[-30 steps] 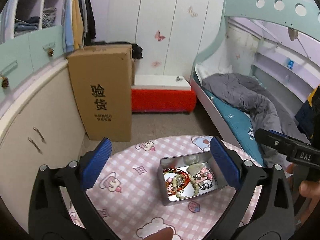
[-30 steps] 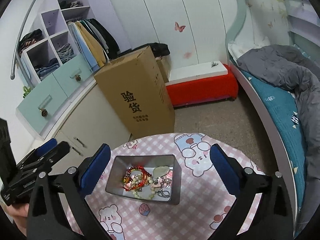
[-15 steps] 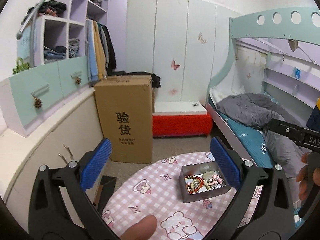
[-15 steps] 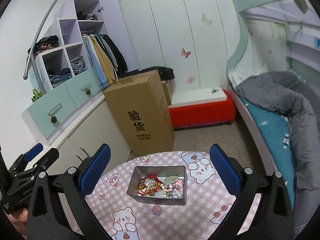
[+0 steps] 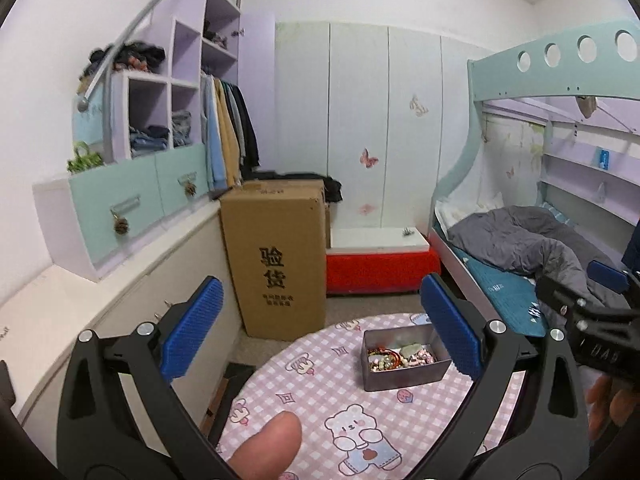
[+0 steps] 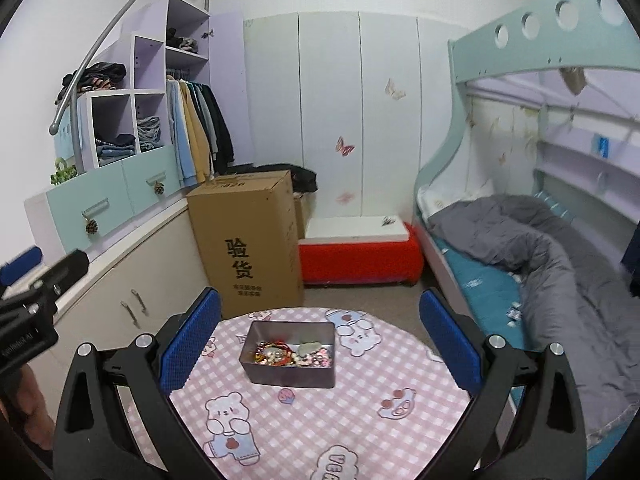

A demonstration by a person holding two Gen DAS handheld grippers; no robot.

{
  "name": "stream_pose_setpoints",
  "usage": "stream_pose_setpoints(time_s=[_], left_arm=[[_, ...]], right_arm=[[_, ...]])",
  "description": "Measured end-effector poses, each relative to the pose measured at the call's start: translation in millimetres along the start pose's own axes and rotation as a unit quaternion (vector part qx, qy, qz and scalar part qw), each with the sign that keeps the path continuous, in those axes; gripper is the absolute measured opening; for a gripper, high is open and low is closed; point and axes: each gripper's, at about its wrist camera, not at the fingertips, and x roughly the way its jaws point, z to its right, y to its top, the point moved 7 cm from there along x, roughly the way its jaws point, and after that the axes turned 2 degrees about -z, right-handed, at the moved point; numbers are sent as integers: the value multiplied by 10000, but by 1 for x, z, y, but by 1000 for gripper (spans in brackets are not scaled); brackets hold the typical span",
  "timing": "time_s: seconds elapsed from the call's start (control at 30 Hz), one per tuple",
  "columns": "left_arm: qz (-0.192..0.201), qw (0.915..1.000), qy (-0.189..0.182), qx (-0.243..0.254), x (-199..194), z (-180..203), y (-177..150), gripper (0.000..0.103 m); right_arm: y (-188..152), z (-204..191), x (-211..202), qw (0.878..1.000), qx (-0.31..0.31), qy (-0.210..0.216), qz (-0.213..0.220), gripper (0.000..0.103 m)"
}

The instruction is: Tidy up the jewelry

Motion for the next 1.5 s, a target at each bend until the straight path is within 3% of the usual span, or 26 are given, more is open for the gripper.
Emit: stream_pose_setpoints(time_s=[0.37, 0.67, 1.0, 1.5], left_arm=[[554, 9983, 187, 24, -51, 4, 9, 97], [701, 9974, 173, -24, -61, 3, 11, 97], [688, 9974, 5, -205, -59, -3, 10, 97], [569, 9982, 179, -85, -47, 0, 7, 97]], right_arm=[[3, -10, -42, 9986, -130, -180, 474, 96], [13, -12, -56, 9974, -93, -192, 695, 96], [13, -14, -58, 9974, -103, -182, 693, 96], [11, -19, -48, 9982, -93, -127, 572, 96]])
